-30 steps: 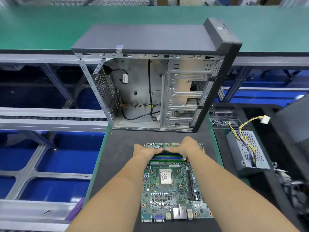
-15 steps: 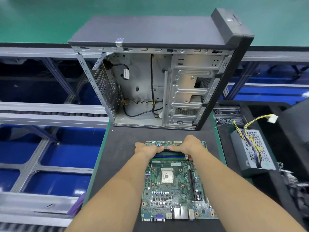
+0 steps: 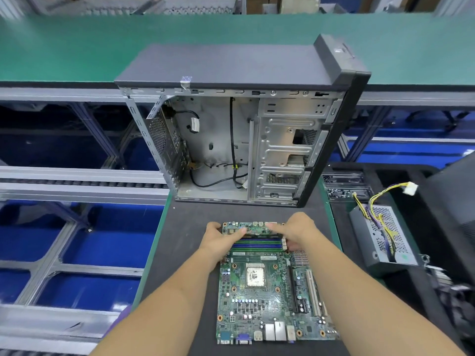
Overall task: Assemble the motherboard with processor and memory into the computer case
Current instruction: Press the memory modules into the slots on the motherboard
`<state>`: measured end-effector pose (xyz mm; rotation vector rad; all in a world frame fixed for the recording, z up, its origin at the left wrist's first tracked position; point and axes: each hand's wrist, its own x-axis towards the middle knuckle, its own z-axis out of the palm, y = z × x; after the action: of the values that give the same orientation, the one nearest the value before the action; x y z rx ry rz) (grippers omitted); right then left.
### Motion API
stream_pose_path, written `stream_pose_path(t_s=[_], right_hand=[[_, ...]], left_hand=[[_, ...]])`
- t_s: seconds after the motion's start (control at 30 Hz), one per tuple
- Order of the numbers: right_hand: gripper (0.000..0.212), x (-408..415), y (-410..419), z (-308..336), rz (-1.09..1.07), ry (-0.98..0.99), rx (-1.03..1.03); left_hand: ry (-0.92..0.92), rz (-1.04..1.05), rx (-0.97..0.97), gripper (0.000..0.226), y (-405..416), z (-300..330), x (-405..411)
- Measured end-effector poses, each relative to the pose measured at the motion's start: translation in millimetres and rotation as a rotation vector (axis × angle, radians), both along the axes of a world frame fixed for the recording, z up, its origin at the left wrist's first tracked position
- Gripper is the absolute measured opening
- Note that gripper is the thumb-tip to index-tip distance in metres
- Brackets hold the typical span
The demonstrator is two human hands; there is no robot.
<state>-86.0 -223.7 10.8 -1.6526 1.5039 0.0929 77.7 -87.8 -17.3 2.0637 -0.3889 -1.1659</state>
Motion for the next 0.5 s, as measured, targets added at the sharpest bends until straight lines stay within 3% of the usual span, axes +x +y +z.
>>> stream_pose_path(t_s=[0.13,0.23,0.33,0.5], right_hand=[[0.043,-20,-6,-8,-0.11,-0.07,-0.015],[0.043,-26,1,-16,-0.145,-0.105,0.049],[0.044,-26,6,-21,-0.179,-0.135,0.039],[0.047,-24,5,-24,-0.191,-0.123,0.043]], left_hand=[[-0.143,0.069,-0.098,0.052,15,-8,-2],[-0.229,0.122,-0.109,0.038,21,-14,-12],[-0.202,0.21,-0.123,0.029,21,-14,-18],[-0.142,0.261,-0.113,0.038,15,-18,-15]])
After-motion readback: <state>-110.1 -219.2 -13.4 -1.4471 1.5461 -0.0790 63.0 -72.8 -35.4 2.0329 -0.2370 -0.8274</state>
